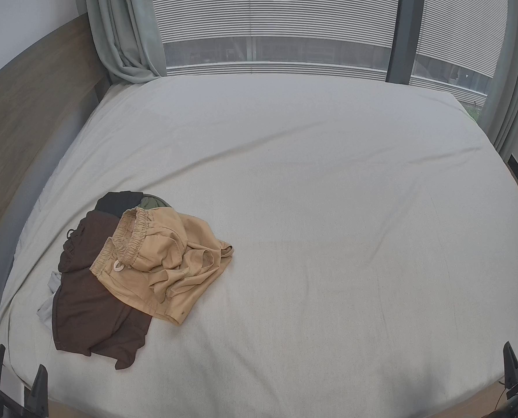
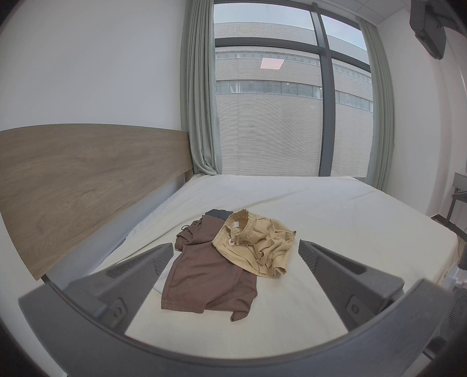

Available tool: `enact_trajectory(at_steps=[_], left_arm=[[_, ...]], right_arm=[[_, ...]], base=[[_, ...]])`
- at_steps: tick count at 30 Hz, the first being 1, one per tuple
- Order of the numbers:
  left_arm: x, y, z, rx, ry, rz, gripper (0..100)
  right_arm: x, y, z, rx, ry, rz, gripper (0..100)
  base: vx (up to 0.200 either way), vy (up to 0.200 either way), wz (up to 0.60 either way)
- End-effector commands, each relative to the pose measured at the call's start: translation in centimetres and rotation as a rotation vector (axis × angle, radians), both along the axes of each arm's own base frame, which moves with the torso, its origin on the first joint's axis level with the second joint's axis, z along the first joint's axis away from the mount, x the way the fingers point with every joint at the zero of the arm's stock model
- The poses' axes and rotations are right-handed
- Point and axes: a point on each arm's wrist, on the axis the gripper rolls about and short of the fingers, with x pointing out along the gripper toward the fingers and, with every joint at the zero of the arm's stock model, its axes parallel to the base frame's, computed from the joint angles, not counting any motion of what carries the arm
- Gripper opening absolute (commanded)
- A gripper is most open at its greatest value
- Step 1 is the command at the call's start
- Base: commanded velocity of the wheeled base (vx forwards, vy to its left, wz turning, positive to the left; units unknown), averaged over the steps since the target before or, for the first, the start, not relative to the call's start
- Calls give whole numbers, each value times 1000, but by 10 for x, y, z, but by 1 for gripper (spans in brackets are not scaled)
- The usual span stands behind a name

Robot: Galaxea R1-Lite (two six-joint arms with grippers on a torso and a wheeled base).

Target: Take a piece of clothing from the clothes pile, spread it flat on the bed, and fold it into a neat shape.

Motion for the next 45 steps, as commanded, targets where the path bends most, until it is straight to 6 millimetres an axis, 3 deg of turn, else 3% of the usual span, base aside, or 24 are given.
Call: enact_trajectory(at_steps=[1,32,34,36,37,41,45], left_arm=[[0,0,-5,-5,1,-1,100],[0,0,-4,-2,-8,-15,100],[-1,0,6,-9,-57,-11,100],[-4,0,52,-15,-170,-12,100],[0,0,59,-21,-147,-17,100],[13,0,62,-26,-62,-68,100],[32,-1,82,-128,-12,-142,100]], right_arm=[[0,0,-5,-1,-1,-2,100],[0,0,-5,18,-2,-4,100],[0,0,-5,18,-2,-4,100],[0,0,-5,18,-2,-4,100],[0,0,-5,18,-2,-4,100],[0,0,-5,20,-2,-4,100],[0,0,-5,18,-1,-1,100]], base=[[0,0,0],[0,0,0],[0,0,0],[0,0,0],[0,0,0],[0,0,0],[0,0,0]])
